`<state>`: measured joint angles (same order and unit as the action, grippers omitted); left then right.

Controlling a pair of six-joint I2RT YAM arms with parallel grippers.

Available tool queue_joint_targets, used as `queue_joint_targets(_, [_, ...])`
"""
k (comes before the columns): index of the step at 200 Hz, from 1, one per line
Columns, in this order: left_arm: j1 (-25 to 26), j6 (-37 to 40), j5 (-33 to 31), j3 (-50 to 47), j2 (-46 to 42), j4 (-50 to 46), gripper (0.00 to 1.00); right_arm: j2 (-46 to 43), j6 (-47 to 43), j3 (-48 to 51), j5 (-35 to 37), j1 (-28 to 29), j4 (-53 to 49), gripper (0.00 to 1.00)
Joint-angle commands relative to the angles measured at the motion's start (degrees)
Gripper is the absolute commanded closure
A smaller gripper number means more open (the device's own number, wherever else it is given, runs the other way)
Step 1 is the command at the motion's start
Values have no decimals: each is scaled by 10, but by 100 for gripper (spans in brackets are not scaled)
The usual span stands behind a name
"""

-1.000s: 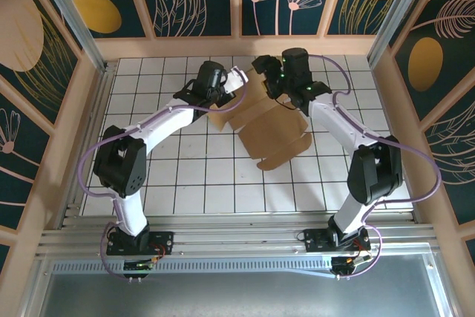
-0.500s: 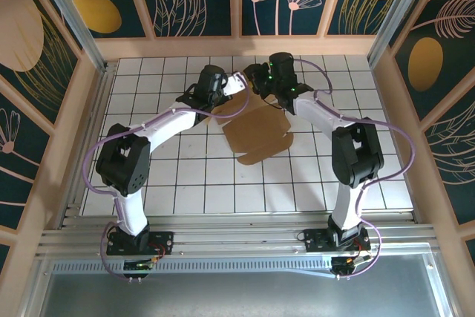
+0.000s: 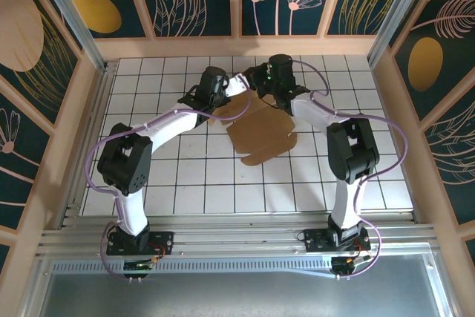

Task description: Fold the paper box

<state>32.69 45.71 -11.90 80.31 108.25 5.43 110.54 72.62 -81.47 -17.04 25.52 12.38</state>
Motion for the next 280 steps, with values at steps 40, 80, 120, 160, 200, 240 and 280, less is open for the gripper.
queue_joint_targets(40, [4,-540,95,87,-164,-188,31,-15,-21,116,-34,-20,123,100])
queue_joint_targets(80, [4,-840,146,28,-220,-259,41,-26,-8,164,-60,-29,177,99])
queue_joint_targets(120, [4,-1063,140,-91,-240,-168,43,-56,-18,197,-58,-27,189,98])
queue_joint_targets(160, [4,-1072,96,-125,-217,-101,39,-81,-21,242,-65,-26,212,97])
queue_joint_targets(200, [4,-1058,124,-110,-154,-70,39,-85,-34,251,-62,-25,227,96])
queue_joint_targets(240, [3,-1072,143,-68,-83,-73,41,-72,-31,236,-66,-24,225,95])
queue_joint_targets(280, [3,-1094,165,-61,-55,-29,46,-65,-29,230,-70,-22,221,95])
